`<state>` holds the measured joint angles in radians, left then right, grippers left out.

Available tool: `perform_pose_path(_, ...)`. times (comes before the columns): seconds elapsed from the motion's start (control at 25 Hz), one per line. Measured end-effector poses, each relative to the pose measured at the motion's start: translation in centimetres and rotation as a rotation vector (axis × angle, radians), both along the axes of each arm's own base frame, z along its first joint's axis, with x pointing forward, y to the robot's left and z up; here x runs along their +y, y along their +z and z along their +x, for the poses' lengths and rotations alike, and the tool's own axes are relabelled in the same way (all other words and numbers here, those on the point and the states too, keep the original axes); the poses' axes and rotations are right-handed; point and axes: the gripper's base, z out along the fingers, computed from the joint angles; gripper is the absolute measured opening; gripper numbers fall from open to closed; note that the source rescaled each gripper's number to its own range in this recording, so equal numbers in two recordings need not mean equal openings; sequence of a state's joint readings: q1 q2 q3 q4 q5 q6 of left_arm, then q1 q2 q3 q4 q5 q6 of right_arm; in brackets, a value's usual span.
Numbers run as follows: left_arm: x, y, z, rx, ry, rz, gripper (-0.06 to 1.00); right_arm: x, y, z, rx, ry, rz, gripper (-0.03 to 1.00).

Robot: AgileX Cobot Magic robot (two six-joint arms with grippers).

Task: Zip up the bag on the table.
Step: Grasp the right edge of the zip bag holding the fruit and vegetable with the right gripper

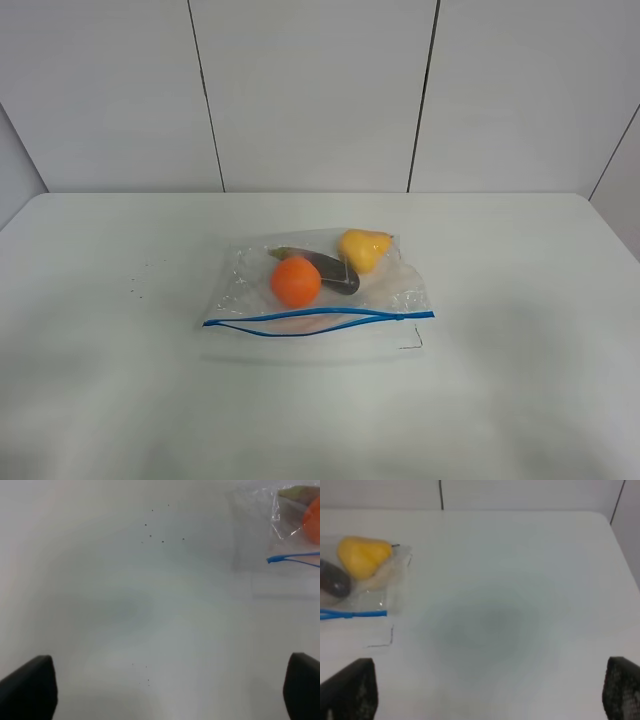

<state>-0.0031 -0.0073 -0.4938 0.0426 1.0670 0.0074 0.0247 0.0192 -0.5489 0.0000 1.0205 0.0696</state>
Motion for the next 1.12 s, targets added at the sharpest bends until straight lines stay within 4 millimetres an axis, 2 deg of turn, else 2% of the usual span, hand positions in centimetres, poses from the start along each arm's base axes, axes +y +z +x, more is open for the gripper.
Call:
perform_pose_path(0.16, 0.0, 0.0, 0.0, 0.000, 0.000, 0.000, 0.93, 0.2, 0.0, 2.0, 0.113, 0.004, 0.028, 1.00)
perform_pose_path(0.32, 0.0, 0.0, 0.0, 0.000, 0.000, 0.000, 0.93, 0.6, 0.0, 5.7, 0.232, 0.036, 0.045, 1.00)
perform_pose_path(0.64, 0.0, 0.0, 0.0, 0.000, 0.000, 0.000, 0.93, 2.0, -2.9, 15.2, 0.516, 0.151, 0.079, 1.00)
perform_pose_path(0.8, 0.0, 0.0, 0.0, 0.000, 0.000, 0.000, 0.93, 2.6, -3.8, 20.7, 0.599, 0.215, 0.106, 1.00)
perform_pose_path(0.96, 0.0, 0.0, 0.0, 0.000, 0.000, 0.000, 0.93, 1.2, -5.1, 26.3, 0.649, 0.254, 0.231, 1.00)
perform_pose_path(1.12, 0.0, 0.0, 0.0, 0.000, 0.000, 0.000, 0.93, -1.1, -8.2, 30.2, 0.681, 0.344, 0.461, 1.00)
